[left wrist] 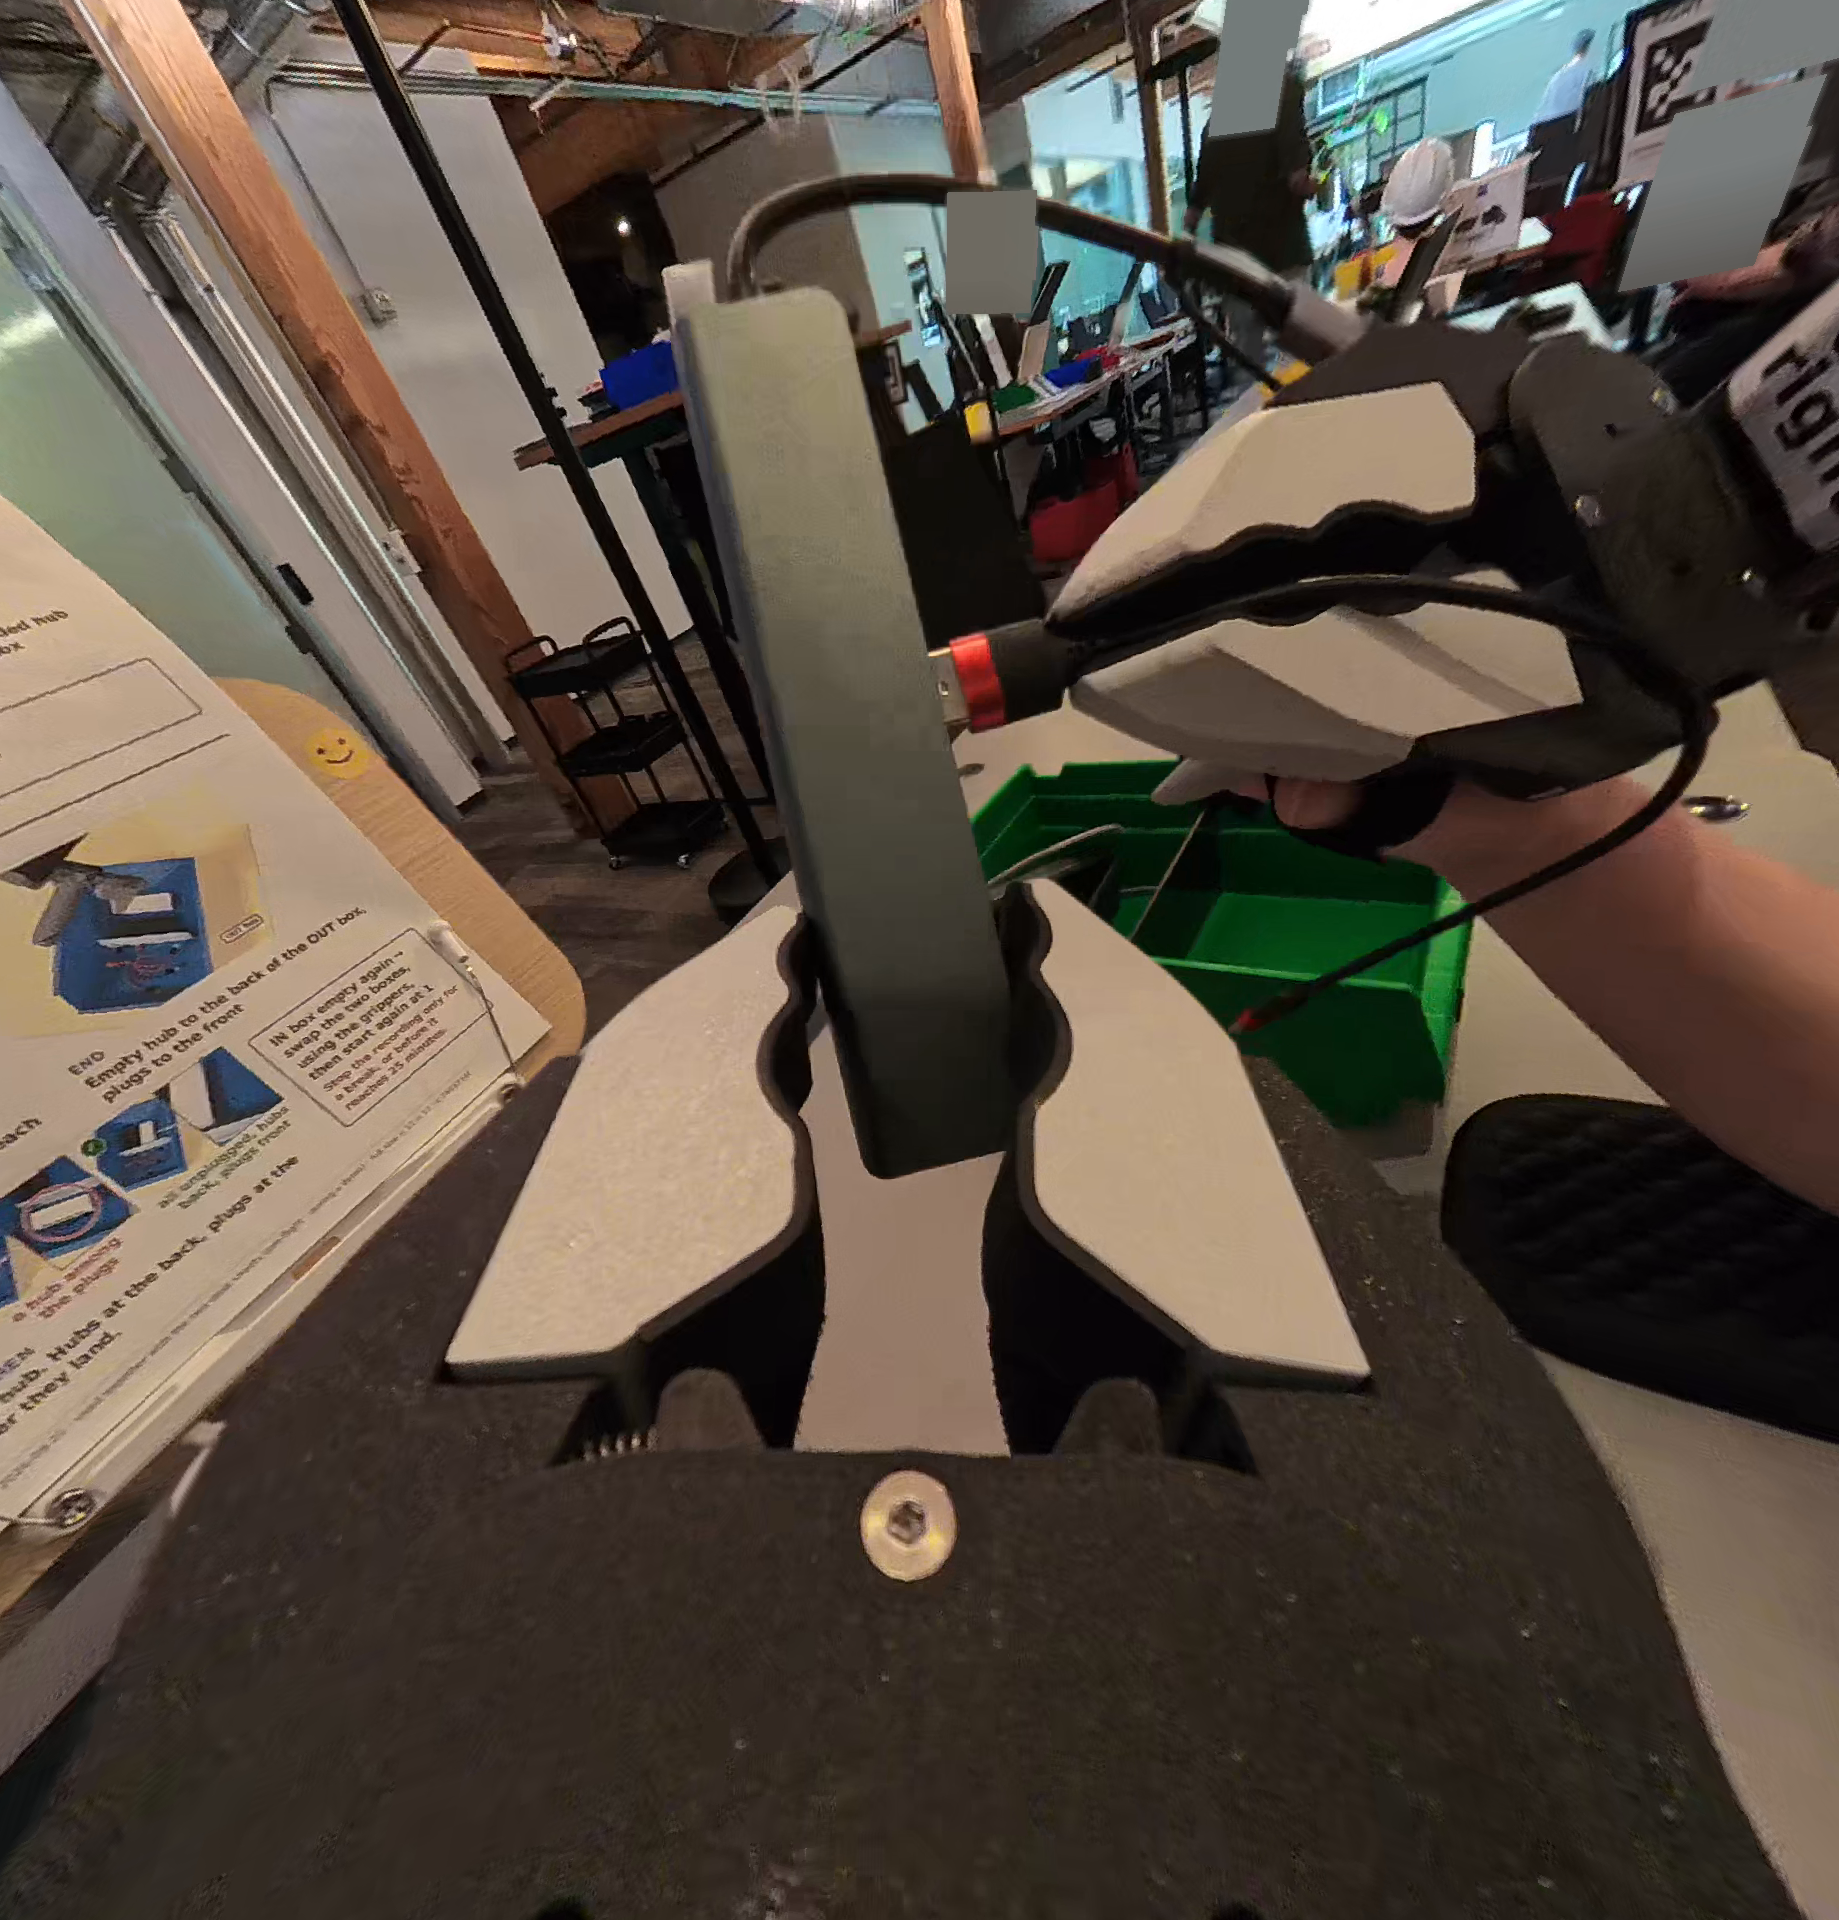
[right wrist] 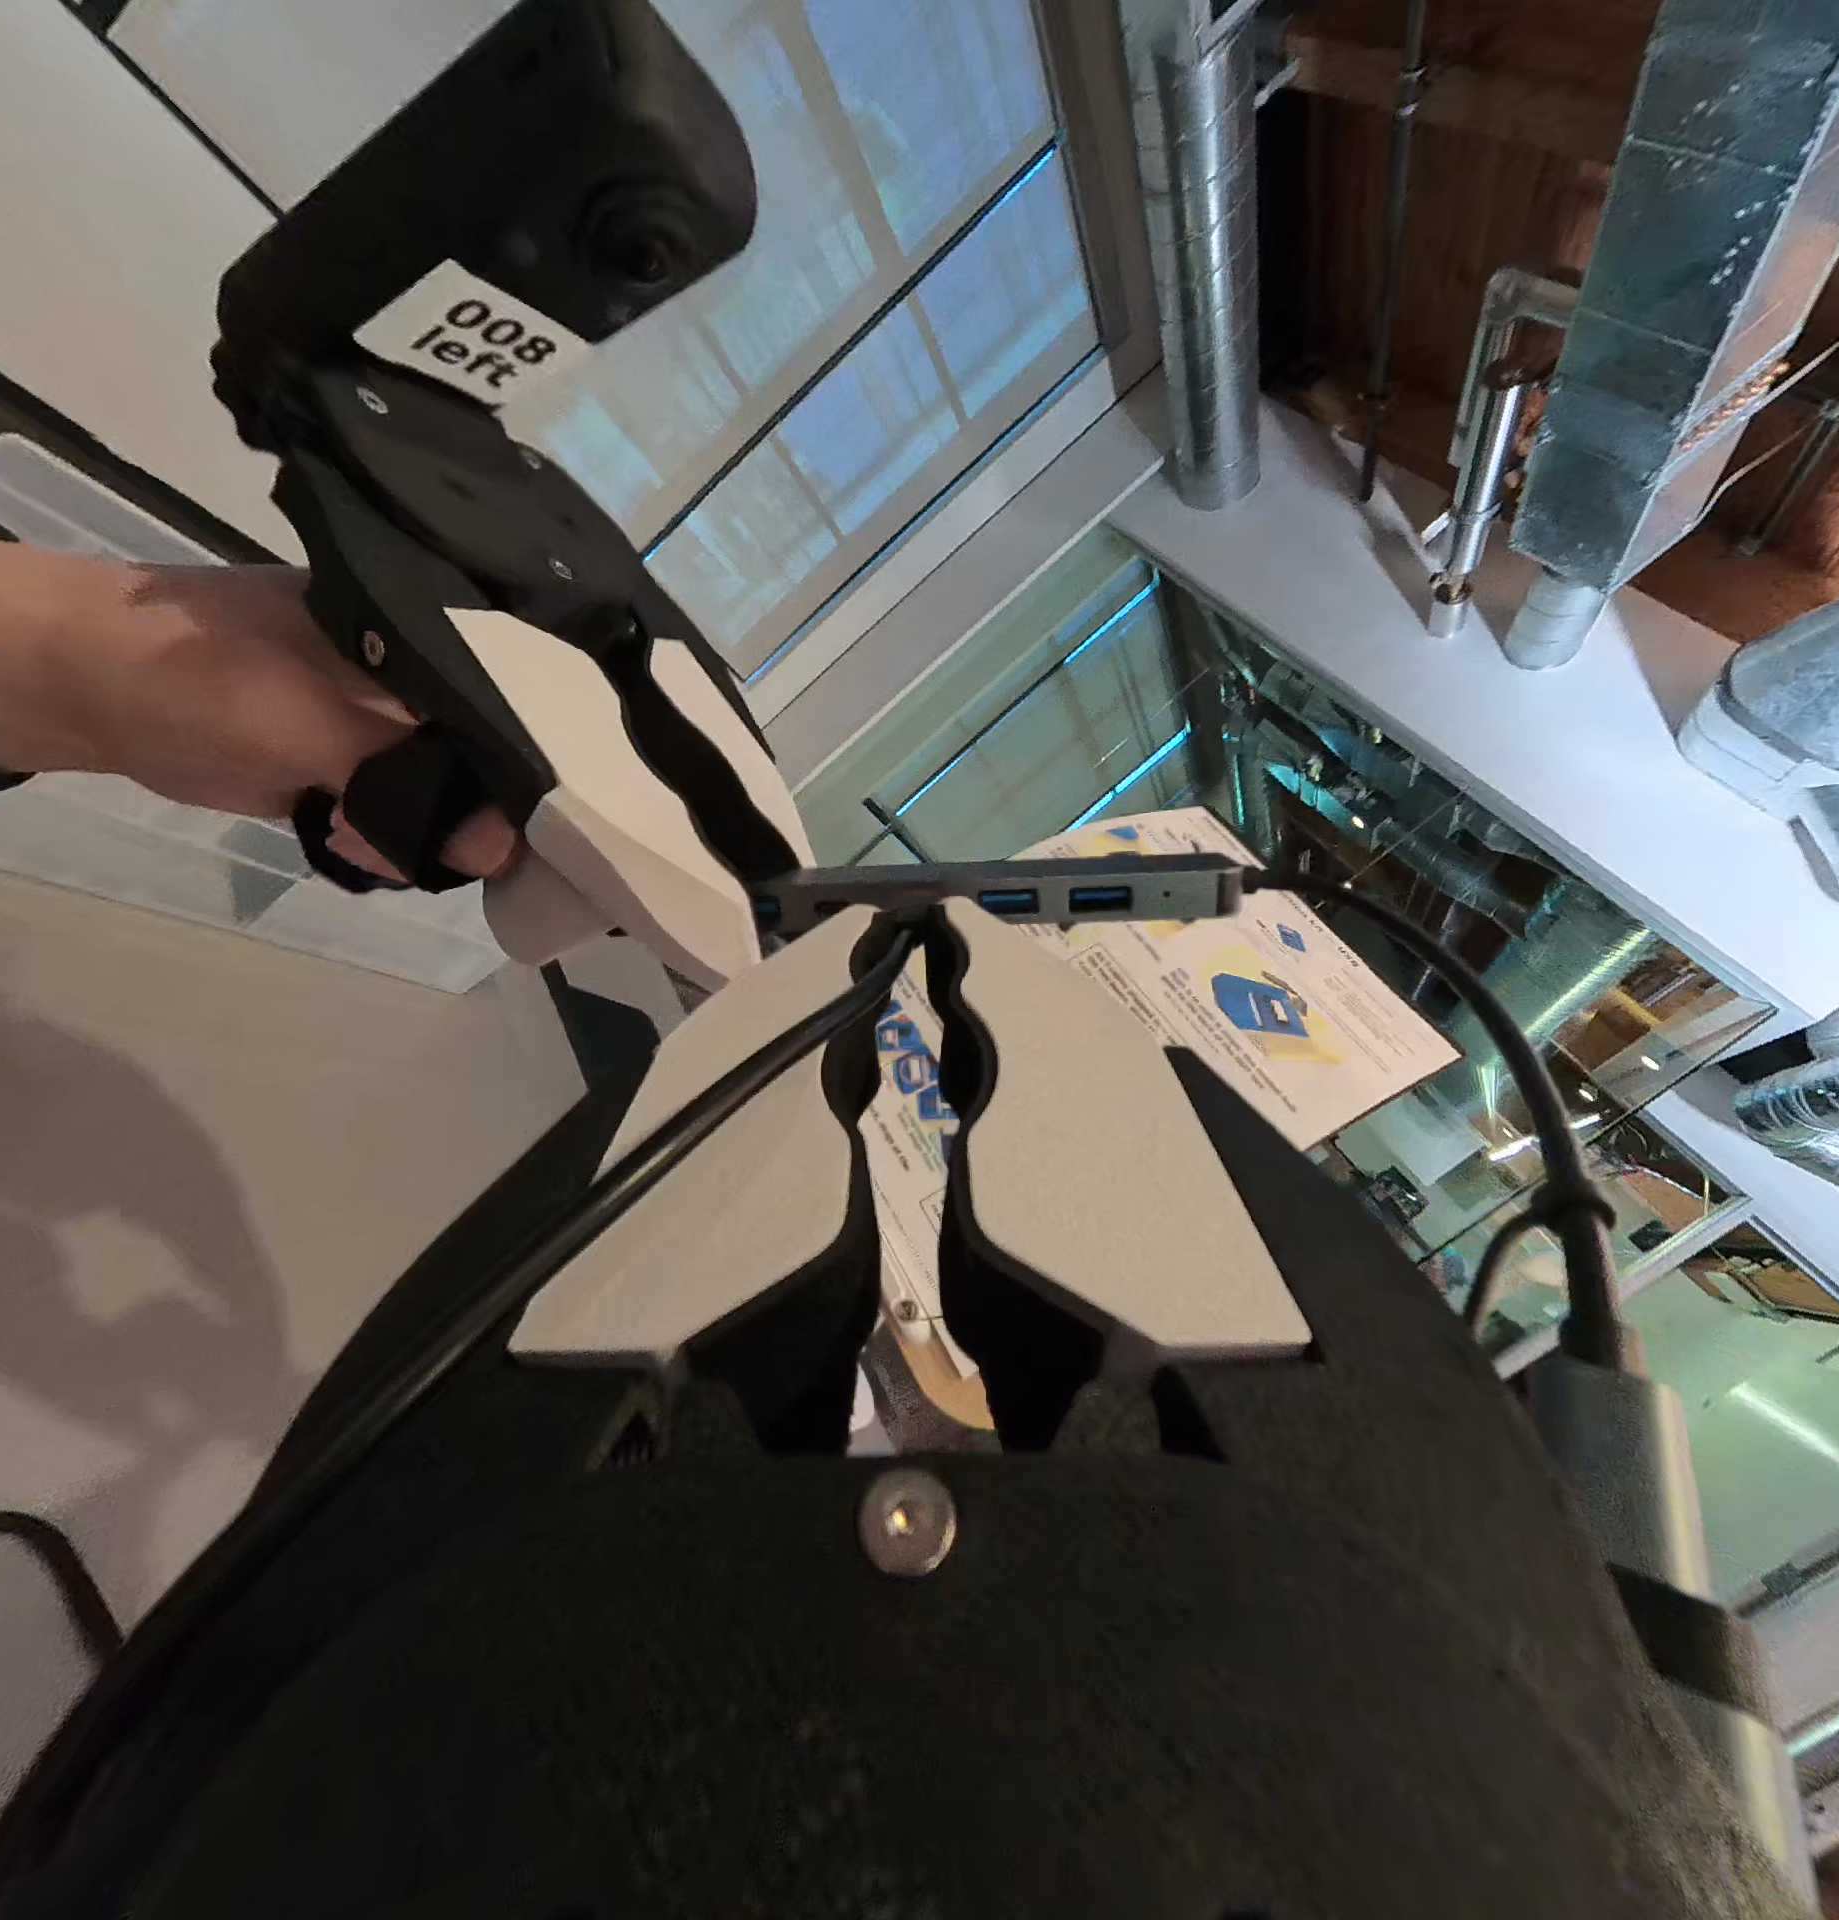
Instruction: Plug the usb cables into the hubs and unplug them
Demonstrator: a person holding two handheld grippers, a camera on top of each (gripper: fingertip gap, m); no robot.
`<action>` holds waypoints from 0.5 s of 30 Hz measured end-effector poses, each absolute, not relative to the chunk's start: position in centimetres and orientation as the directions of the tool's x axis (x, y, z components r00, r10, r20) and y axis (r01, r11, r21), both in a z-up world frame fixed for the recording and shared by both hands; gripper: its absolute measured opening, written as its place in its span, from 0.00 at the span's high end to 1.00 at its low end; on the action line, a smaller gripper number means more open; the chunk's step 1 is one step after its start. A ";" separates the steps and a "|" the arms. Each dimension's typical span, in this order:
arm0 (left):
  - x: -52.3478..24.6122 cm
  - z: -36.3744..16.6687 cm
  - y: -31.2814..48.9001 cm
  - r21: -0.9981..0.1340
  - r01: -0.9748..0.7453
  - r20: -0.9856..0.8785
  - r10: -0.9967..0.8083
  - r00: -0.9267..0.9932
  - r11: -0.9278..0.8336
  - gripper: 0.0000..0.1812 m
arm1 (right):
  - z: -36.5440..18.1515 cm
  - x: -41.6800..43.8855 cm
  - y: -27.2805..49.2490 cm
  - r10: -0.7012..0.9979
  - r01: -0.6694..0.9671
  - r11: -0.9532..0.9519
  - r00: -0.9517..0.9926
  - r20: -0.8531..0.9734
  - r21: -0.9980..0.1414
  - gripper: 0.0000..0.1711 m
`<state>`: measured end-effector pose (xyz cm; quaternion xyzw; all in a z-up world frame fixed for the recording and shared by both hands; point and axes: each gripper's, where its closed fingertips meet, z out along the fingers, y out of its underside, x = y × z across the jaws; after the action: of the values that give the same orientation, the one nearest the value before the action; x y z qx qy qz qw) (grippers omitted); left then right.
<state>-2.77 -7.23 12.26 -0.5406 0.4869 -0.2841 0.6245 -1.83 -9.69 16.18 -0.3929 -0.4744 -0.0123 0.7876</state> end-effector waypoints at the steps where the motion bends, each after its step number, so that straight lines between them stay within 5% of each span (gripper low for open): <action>1: -2.7 12.0 -7.2 -0.946 -0.194 -0.317 -0.874 0.368 0.261 0.81 | 16.1 -1.9 -9.7 0.362 0.384 0.693 0.547 0.755 -0.611 0.96; 15: -3.3 12.5 -6.5 -0.941 -0.211 -0.335 -0.830 0.446 0.266 0.81 | 15.8 -1.7 -8.6 0.360 0.370 0.674 0.592 0.721 -0.640 0.96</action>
<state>-3.30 -6.51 12.49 -0.5560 0.4679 -0.2404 0.6435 -1.71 -8.60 15.77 -0.4039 -0.4518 -0.0031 0.7954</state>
